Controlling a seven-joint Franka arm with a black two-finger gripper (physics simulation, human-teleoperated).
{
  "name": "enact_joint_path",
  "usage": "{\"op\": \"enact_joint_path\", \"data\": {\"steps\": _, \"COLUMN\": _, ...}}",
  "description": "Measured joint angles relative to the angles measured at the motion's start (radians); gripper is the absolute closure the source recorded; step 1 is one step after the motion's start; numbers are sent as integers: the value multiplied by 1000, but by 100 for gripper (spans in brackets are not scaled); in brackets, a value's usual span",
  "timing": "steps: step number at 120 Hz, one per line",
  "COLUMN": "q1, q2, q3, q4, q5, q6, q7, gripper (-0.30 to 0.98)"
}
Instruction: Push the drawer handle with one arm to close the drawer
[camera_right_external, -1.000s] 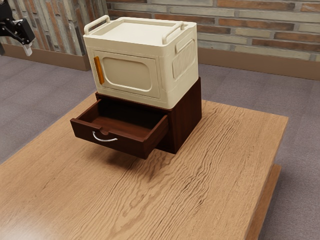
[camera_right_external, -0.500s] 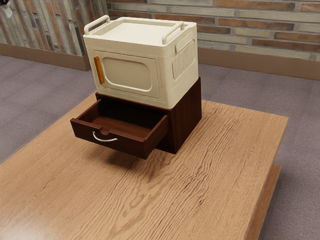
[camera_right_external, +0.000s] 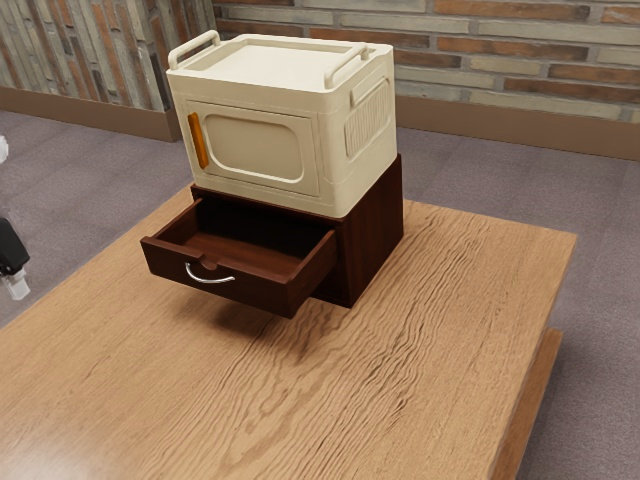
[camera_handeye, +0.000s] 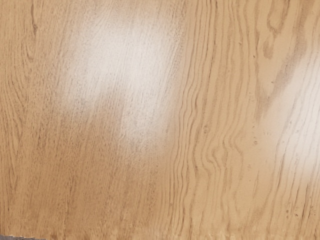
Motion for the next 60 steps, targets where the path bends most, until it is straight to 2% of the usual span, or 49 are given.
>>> {"op": "enact_joint_path", "data": {"steps": 16, "q1": 23, "q2": -14, "q3": 0, "q4": -198, "q5": 57, "q6": 131, "q7": 15, "gripper": 2}}
{"op": "enact_joint_path", "data": {"steps": 28, "q1": 22, "q2": 15, "q3": -3, "q4": -249, "q5": 114, "q6": 256, "q7": 47, "gripper": 2}}
{"op": "enact_joint_path", "data": {"steps": 37, "q1": 18, "q2": 130, "q3": -4, "q4": -245, "q5": 130, "q6": 365, "q7": 68, "gripper": 2}}
{"op": "enact_joint_path", "data": {"steps": 47, "q1": 12, "q2": 270, "q3": -5, "q4": -218, "q5": 118, "q6": 485, "q7": 88, "gripper": 2}}
{"op": "enact_joint_path", "data": {"steps": 60, "q1": -23, "q2": 342, "q3": -6, "q4": -195, "q5": 95, "q6": 593, "q7": 110, "gripper": 2}}
